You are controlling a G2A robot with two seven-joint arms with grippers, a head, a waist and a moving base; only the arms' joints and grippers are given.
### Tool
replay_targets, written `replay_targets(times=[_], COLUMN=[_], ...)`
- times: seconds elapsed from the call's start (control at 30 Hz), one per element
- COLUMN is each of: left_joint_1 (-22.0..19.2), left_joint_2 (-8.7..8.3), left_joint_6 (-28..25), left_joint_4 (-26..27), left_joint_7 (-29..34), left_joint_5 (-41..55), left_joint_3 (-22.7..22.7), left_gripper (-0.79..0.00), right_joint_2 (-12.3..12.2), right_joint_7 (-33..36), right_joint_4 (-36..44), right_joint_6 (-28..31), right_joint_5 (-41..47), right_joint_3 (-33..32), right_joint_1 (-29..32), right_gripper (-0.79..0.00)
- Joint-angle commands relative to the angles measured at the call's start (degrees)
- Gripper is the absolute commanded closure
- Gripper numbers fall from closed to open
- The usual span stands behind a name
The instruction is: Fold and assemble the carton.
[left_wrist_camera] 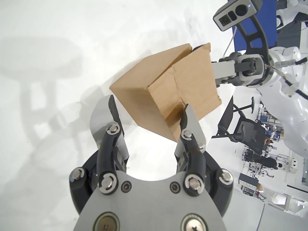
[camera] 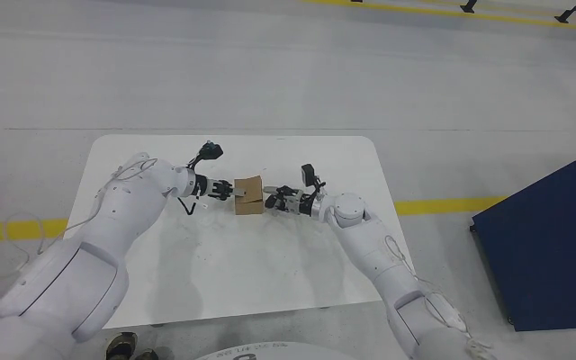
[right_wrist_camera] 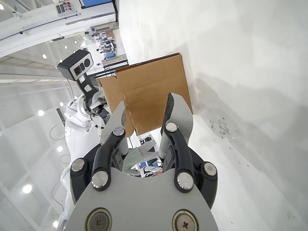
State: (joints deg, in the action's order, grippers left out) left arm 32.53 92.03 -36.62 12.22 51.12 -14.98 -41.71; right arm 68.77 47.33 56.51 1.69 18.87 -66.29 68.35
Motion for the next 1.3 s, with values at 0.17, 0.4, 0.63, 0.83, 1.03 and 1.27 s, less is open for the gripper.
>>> replay_targets(times=[0.17, 0.4, 0.63, 0.83, 1.03, 1.27], left_joint_1=[0.02, 0.03, 0.02, 0.05, 0.02, -0.01], left_joint_2=[0.01, 0.01, -0.03, -0.02, -0.02, 0.02], left_joint_6=[0.12, 0.12, -0.08, -0.11, -0.17, 0.03], left_joint_4=[-0.09, -0.12, -0.14, -0.08, -0.06, -0.06], left_joint_7=[-0.14, -0.08, 0.05, 0.13, 0.27, 0.28], left_joint_5=[-0.15, -0.38, -0.37, -0.44, -0.67, -0.95], left_joint_3=[-0.17, -0.3, -0.53, -0.67, -0.74, -0.8], left_gripper=[-0.468, -0.462, -0.459, -0.462, -0.459, -0.456], right_joint_2=[-0.45, -0.18, 0.11, 0.28, 0.3, 0.25], right_joint_7=[2.55, 0.67, -0.4, -0.52, -0.62, -0.99], right_joint_4=[0.98, 3.44, 2.65, 1.59, 1.4, 1.93], right_joint_6=[3.6, 2.14, -1.05, -2.19, -2.26, -3.28], right_joint_5=[2.53, -1.58, -2.54, -2.65, -3.06, -4.05], right_joint_3=[-1.95, 0.49, 1.7, 2.27, 2.49, 2.75], right_joint_1=[1.21, 0.96, -0.3, -1.12, -1.29, -1.39], right_gripper=[-0.545, -0.529, -0.382, -0.329, -0.308, -0.299])
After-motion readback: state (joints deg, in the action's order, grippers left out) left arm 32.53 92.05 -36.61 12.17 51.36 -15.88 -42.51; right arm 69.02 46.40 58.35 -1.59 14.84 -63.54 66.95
